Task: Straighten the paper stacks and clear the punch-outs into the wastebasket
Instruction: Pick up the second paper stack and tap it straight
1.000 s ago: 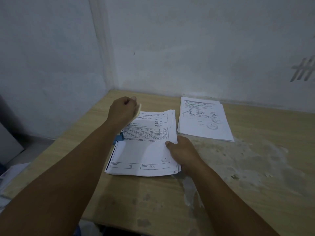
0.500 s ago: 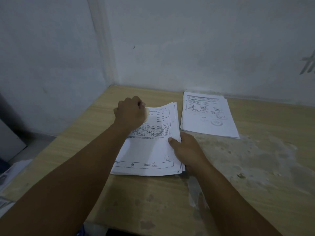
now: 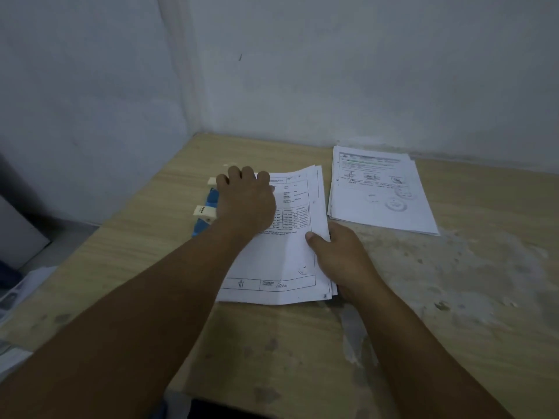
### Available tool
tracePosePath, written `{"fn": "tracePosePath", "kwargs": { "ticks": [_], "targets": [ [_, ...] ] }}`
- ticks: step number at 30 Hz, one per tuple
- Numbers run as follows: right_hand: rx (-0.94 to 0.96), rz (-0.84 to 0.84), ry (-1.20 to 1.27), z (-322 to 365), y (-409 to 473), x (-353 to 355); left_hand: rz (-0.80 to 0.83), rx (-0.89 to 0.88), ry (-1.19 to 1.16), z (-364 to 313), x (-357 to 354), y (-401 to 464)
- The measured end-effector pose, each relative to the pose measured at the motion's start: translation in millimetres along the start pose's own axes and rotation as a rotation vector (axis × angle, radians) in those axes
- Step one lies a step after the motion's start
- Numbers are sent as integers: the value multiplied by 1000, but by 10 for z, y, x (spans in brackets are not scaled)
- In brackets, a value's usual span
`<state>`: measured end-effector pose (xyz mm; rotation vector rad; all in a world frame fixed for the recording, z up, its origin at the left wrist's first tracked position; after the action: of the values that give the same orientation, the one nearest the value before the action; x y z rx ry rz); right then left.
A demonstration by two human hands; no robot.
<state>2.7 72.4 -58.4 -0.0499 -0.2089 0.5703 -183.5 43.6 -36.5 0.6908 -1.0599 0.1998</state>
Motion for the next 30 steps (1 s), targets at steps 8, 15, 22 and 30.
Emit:
{"fn": "tracePosePath", "kwargs": {
  "ticks": [8,15,22,30],
  "targets": [
    [-2,-3,20,7,-9,-12,100,443,-1077,524,165,185],
    [-2,-11,2,54,-38,13,62,471,-1129,566,314,95],
    [44,-67,-2,124,-59,183,-23,497,-1192,608,611,95],
    [162,-217,17,268,-182,708,-120,416,-1255,349,1014,-23]
  ]
}}
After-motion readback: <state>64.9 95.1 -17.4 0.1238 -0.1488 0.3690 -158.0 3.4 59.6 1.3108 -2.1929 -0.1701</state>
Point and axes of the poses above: each hand's wrist, its own y-axis towards the middle knuckle, its own x-axis out of the back of the hand, z = x × y, the point moved 4 cm from there along y, towards the middle knuckle, and after that the axes turned 11 degrees about y, right-handed, at the moved point
